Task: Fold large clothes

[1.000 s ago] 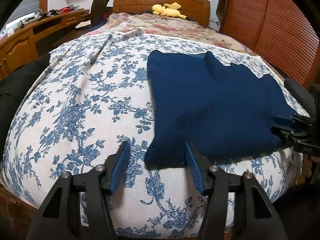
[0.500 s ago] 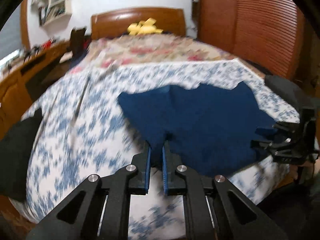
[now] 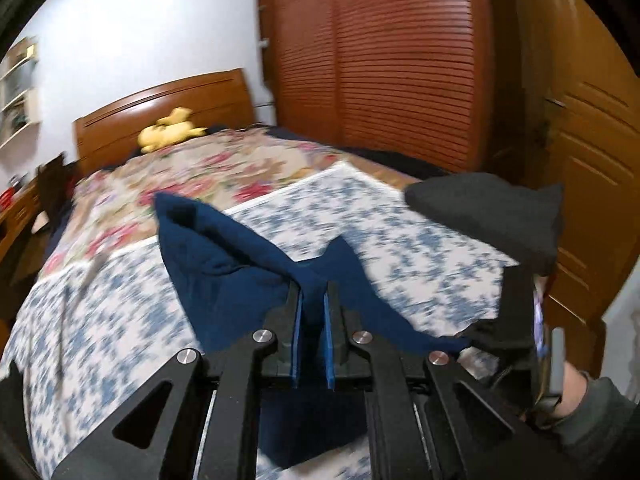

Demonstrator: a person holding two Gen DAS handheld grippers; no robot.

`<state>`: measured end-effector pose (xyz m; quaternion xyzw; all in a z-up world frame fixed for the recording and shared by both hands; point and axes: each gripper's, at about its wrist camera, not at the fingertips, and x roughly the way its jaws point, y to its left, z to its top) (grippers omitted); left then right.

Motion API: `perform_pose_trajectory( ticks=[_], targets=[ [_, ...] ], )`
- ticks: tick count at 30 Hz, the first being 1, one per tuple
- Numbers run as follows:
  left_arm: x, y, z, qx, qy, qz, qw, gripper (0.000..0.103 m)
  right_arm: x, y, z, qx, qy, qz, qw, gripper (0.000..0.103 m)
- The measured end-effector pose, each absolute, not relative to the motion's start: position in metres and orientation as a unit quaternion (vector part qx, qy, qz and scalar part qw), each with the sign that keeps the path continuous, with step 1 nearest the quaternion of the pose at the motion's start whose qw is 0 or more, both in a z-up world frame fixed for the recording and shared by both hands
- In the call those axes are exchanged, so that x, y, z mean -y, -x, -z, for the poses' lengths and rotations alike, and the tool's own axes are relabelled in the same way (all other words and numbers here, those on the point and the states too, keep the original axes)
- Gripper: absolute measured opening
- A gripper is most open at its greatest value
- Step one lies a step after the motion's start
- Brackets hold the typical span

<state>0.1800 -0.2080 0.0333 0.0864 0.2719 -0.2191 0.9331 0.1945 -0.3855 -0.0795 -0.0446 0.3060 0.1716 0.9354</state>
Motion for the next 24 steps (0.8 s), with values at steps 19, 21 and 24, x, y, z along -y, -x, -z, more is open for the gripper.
perform_pose_trajectory(
  ticks=[19,21,24],
  targets=[
    [0.195,-0.165,-0.005,-0.277,-0.116,0.185,0.936,0.074,0.389,-0.169,0.054,-0.266,0.037,-0.183,0.946,0.051],
    [0.183,-0.162,0.003,-0.278,-0.105,0.184,0.937,0.084,0.388,-0.162,0.050,-0.255,0.037,-0.188,0.948,0.051],
    [0.168,-0.162,0.019,-0.289,-0.095,0.174,0.937,0.084,0.388,-0.151,0.044,-0.243,0.035,-0.198,0.949,0.051]
  ],
)
